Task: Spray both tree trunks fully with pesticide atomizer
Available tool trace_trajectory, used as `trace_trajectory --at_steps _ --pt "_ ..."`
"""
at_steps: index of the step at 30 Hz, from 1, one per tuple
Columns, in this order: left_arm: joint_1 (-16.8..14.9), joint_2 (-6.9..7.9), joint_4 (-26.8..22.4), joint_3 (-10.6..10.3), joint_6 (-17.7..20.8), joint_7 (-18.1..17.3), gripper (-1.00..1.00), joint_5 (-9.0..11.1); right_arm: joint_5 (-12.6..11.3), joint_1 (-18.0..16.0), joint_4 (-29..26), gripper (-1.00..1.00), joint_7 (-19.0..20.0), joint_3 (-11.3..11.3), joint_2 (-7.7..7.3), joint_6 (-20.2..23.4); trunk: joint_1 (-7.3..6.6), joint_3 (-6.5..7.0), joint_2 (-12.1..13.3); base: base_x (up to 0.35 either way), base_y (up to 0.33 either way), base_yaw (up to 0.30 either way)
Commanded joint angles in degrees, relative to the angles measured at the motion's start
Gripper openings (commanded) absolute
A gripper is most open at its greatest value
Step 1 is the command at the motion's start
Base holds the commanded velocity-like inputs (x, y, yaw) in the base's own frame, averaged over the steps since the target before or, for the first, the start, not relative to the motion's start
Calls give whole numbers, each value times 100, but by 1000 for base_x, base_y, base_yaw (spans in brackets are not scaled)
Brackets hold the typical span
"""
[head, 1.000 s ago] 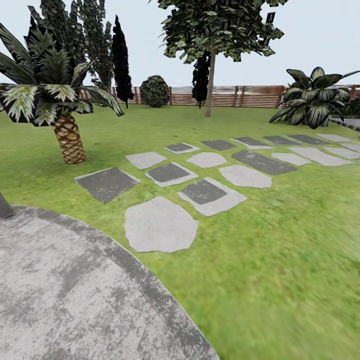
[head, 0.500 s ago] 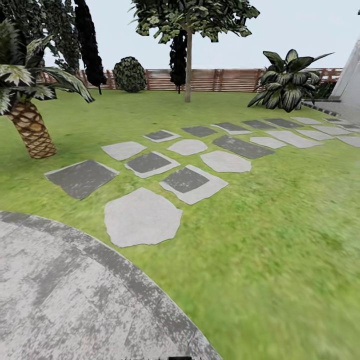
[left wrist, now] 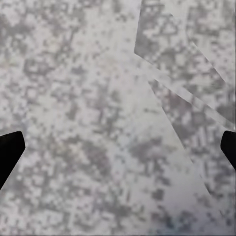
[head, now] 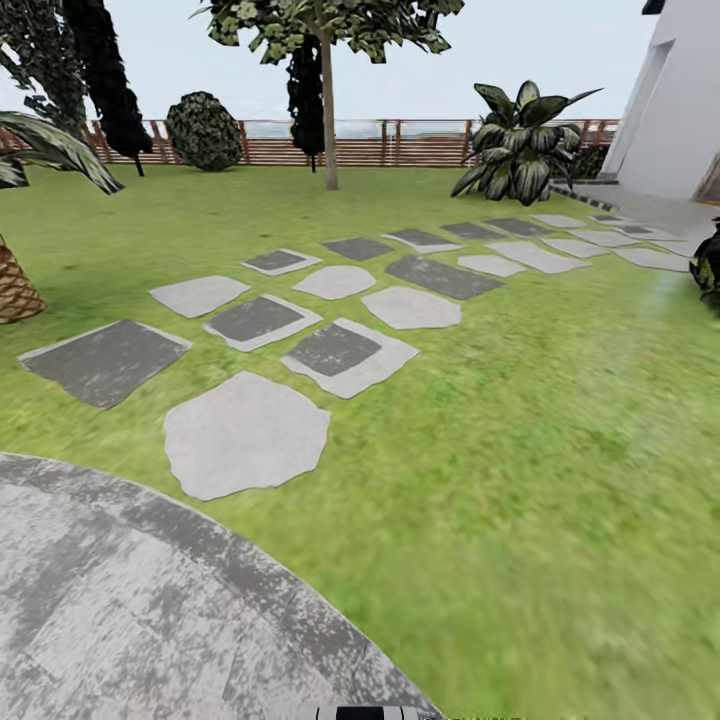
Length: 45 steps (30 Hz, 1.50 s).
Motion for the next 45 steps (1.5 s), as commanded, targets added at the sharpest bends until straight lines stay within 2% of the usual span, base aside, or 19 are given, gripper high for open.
trace_trajectory --at_steps 1,16,42,45 --pt "-1 -1 2 24 -17 -7 100 1 -2 -4 6 100 -2 -3 2 -19 -1 -6 -1 0 0 -289" --pt "-1 -4 3 25 -17 -3 100 1 -2 -4 6 100 -2 -3 3 -19 -1 -9 -1 0 0 -299" --pt "-1 -2 4 32 -17 -2 100 1 -2 -4 5 100 -2 -3 3 -19 -68 567 33 0 0 -299" --pt "-1 -4 4 32 -17 -2 100 1 -2 -4 6 100 -2 -3 3 -19 -134 621 154 0 0 -188"
